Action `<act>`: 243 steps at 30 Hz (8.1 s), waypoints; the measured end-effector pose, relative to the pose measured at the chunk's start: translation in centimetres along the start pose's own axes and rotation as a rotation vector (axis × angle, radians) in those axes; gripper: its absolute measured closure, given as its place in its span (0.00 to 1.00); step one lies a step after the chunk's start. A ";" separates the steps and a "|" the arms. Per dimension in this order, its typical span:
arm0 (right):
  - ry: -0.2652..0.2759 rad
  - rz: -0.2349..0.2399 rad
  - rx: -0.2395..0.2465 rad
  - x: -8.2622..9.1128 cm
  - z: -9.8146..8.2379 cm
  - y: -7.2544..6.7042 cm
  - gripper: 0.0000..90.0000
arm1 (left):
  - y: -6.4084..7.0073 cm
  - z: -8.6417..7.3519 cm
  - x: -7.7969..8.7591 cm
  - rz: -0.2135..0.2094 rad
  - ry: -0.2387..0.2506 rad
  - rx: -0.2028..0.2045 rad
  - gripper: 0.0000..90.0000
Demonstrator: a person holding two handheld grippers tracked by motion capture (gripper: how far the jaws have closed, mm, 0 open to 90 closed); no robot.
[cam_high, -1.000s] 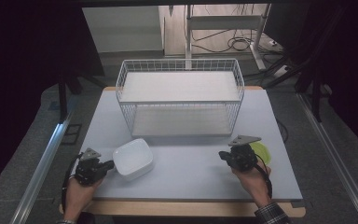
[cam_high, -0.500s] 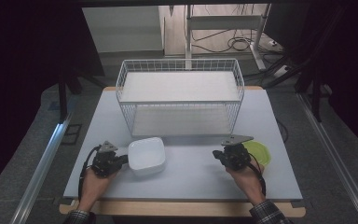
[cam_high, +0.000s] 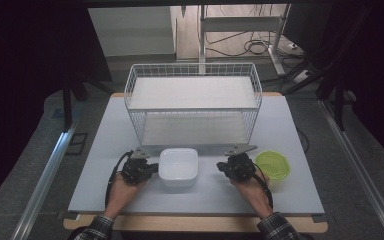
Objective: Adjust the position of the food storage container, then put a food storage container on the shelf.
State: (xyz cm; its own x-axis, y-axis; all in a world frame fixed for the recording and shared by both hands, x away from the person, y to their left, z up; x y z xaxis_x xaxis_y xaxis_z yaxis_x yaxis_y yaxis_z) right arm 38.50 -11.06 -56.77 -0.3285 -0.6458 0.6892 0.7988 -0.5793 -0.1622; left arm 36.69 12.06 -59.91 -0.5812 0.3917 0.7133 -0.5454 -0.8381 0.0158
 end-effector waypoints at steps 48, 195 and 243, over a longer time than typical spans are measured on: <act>0.115 0.019 -0.052 3.7 -1.0 -1.0 0.38 | 1.9 0.2 3.7 -0.070 0.153 0.025 0.12; 0.317 0.128 -0.114 7.7 9.5 -4.1 0.88 | 3.8 10.2 8.9 -0.181 0.252 0.155 0.88; 0.429 0.083 -0.162 10.6 21.7 1.1 0.86 | -1.6 22.8 11.9 -0.161 0.361 0.189 0.88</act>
State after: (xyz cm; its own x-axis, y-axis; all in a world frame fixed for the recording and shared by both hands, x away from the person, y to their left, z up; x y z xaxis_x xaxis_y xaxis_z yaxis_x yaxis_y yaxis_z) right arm 46.81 -7.73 -34.27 -0.4727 -0.8211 0.3200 0.7534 -0.5649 -0.3365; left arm 44.39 9.36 -35.43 -0.6898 0.6025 0.4015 -0.5456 -0.7971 0.2589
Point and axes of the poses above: each handheld gripper's, and its own axes: x roughly backward along the jaws, z roughly out of its top, y roughly to its right, the point moved 10 cm from there along -x, roughly forward along the jaws, and after that the axes turned 9 degrees about z, right-handed, at the moved point
